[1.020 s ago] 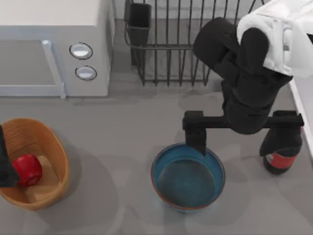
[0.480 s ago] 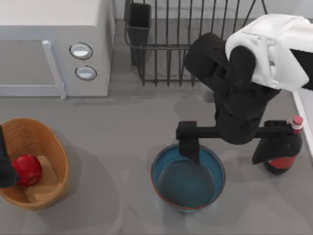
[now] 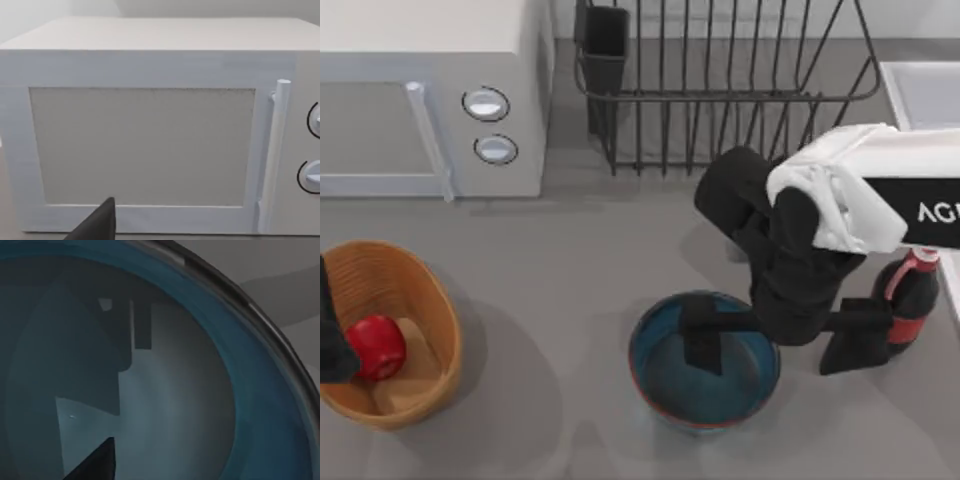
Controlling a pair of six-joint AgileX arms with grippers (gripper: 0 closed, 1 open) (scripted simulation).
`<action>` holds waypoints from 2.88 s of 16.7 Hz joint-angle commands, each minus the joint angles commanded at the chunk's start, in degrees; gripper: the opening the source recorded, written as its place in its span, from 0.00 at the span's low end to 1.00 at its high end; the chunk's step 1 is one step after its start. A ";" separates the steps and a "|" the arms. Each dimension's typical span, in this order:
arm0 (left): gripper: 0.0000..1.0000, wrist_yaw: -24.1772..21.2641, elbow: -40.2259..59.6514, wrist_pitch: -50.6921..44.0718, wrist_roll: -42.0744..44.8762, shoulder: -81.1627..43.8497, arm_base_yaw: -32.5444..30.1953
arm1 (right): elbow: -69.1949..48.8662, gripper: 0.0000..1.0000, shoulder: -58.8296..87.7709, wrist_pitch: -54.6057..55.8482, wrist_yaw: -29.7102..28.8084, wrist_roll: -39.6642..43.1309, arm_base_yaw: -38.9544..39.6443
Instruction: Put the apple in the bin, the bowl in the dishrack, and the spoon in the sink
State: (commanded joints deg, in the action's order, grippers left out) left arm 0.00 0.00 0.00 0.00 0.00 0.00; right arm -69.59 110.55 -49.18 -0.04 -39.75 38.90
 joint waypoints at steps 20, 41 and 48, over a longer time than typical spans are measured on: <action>1.00 0.00 0.00 0.00 0.00 0.00 0.00 | 0.85 0.00 0.03 1.01 -0.03 0.53 -0.56; 1.00 0.00 0.00 0.00 0.00 0.00 0.00 | -14.35 0.00 -6.36 -20.49 0.03 0.75 -0.51; 1.00 0.00 0.00 0.00 0.00 0.00 0.00 | -14.54 0.00 -6.80 -18.66 -1.95 2.02 0.33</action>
State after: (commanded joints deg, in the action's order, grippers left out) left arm 0.00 0.00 0.00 0.00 0.00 0.00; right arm -84.14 103.75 -67.83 -1.99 -37.74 39.22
